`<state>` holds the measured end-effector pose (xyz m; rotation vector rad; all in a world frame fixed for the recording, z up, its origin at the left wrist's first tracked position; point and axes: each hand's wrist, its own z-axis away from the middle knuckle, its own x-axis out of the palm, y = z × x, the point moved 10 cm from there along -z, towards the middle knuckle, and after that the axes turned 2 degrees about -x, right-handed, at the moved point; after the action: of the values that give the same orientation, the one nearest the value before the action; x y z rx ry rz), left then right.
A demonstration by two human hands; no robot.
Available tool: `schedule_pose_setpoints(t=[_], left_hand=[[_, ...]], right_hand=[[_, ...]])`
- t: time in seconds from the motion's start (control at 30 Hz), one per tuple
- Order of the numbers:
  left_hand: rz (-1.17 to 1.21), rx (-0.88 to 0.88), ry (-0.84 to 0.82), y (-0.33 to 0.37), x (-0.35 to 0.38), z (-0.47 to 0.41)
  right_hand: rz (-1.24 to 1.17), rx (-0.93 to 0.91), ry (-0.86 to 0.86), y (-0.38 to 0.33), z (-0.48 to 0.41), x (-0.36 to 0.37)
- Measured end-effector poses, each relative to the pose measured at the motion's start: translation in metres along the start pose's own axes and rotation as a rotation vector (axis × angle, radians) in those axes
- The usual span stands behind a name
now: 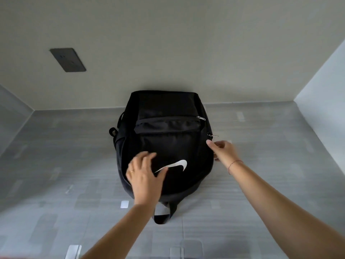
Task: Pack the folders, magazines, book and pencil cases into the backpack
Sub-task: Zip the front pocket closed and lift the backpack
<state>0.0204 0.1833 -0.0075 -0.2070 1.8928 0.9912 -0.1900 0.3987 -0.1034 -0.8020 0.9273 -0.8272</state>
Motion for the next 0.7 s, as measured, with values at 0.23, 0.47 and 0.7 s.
schedule_pose_setpoints(t=[0.23,0.47,0.7], left_hand=[[0.509,-0.785,-0.189,-0.104,0.012,0.044],[0.666,-0.783,-0.294,-0.080,0.013,0.047],[0.705,-0.508,-0.137,-0.039,-0.072,-0.028]], right_hand=[[0.101,0.012,0.044,0.003,0.052,0.029],[0.066,-0.105,0.073,-0.009,0.106,0.049],[-0.005,-0.390,0.168,-0.124,0.136,0.035]])
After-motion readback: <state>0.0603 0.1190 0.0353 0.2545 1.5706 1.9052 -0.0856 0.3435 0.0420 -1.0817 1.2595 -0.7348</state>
